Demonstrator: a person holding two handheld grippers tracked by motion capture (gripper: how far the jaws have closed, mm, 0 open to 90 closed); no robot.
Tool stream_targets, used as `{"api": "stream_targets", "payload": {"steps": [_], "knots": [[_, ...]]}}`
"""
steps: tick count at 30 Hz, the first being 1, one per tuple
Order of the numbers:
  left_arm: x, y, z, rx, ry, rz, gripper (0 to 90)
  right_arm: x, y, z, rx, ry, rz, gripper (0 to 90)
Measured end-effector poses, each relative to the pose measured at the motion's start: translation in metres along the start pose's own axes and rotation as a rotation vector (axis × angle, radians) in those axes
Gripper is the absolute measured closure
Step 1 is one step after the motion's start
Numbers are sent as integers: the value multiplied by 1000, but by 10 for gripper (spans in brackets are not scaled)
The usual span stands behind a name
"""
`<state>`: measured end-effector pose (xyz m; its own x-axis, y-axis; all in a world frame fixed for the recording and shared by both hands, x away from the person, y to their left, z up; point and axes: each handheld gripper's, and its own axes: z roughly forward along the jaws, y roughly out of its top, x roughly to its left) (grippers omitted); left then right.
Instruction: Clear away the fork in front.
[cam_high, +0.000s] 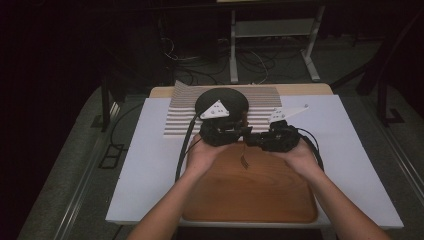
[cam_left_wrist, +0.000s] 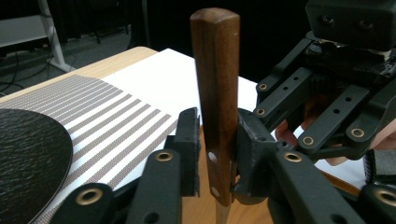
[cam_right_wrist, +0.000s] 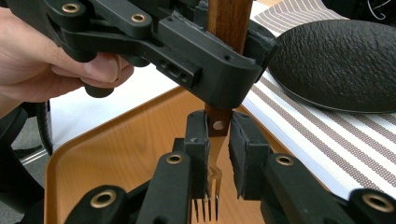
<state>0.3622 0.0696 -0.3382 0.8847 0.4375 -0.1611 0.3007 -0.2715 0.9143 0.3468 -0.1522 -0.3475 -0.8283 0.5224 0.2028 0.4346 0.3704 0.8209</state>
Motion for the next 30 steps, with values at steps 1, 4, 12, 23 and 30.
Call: {"api": "stream_targets", "payload": {"steps": [1,4,12,23,30], "knots": [[0,0,0,0,-7,-3,751,0,0,1,-1,0,-1,766],[1,0,-2,-2,-17,-8,766,1,-1,2,-8,6,-11,756],[9,1,-14,-17,-31,-25,784,-2,-3,-1,-23,0,-19,497],[20,-3,-32,-25,-64,-28,813,-17,-23,-6,-36,-96,12,228],[30,-15,-56,-18,-81,-49,809,-29,-51,-23,-50,-146,19,143]]}}
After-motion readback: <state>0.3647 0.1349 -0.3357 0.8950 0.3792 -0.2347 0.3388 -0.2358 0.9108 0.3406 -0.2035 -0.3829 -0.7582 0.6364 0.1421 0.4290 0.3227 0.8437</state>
